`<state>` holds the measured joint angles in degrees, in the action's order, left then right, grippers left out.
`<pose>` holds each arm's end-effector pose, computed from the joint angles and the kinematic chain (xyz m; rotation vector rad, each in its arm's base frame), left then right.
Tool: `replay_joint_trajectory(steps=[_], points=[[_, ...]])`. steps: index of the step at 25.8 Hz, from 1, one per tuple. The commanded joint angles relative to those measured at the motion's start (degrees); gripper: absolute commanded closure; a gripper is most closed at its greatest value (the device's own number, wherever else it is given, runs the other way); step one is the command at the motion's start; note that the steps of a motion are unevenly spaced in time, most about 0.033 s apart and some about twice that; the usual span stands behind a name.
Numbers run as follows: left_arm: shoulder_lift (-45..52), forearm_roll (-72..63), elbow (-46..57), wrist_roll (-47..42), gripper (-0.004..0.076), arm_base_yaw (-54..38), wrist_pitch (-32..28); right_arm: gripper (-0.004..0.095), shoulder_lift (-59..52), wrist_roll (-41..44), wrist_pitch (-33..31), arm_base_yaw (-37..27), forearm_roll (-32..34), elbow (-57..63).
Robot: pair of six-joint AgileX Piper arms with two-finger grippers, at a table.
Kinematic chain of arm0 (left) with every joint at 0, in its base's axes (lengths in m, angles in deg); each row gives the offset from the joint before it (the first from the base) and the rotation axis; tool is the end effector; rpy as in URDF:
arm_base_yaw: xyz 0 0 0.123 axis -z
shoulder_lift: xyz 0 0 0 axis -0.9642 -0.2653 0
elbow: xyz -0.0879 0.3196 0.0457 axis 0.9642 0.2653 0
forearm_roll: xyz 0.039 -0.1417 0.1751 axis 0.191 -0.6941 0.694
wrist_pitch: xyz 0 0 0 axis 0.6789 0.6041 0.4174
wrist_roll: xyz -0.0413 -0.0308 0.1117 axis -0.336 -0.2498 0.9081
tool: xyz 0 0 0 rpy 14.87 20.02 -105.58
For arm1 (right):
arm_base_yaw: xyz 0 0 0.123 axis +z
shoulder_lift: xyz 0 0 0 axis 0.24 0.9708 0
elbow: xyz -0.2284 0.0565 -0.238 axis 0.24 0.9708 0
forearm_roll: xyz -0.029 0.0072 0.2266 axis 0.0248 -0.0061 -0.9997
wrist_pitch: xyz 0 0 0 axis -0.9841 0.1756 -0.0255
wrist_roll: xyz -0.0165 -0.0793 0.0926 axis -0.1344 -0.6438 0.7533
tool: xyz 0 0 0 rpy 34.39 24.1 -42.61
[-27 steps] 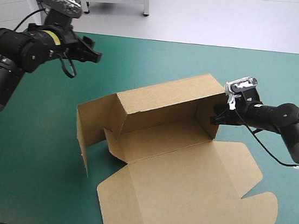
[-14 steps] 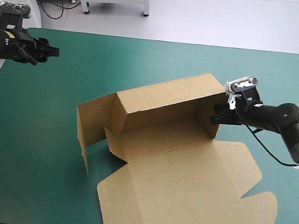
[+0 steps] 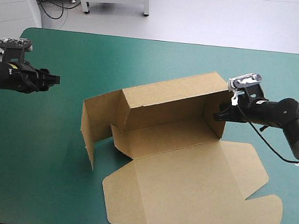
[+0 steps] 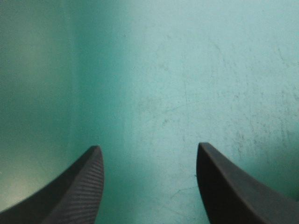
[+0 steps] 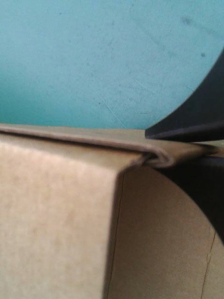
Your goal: Fold the box
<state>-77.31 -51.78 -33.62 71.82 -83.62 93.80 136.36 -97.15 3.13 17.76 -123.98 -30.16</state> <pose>0.2768 0.0164 0.3895 -0.0490 2.4237 -0.1841 0.3064 0.0674 0.3404 -0.5882 2.2583 0.3520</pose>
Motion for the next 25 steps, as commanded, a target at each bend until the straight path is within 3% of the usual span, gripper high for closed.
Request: replay_joint_trajectory(steps=[1, 12, 15, 20, 25], points=[[4.21, -2.25, 2.94, 1.13, 0.0306, -0.01, -4.96, 0.0930, -2.20, 2.14, 1.13, 0.21, -2.23, -2.11], [11.56, -1.71, 16.75, 1.38, 0.0306, -0.01, -14.17, 0.0929, -2.20, 6.14, 0.45, 0.21, 0.02, -2.40], [12.05, 0.00, 16.98, 1.38, 0.0306, -0.01, -15.24, 0.0929, -2.20, 16.23, -3.04, 0.21, 7.14, -5.18], [12.05, 0.53, 16.98, 1.38, 0.0306, -0.01, -15.60, 0.0929, -2.20, 24.09, -8.70, 0.21, 14.95, -11.07], [12.05, 0.53, 16.98, 1.38, 0.0306, -0.01, -15.41, 0.0930, -0.38, 29.39, -21.34, 0.21, 21.11, -20.53]])
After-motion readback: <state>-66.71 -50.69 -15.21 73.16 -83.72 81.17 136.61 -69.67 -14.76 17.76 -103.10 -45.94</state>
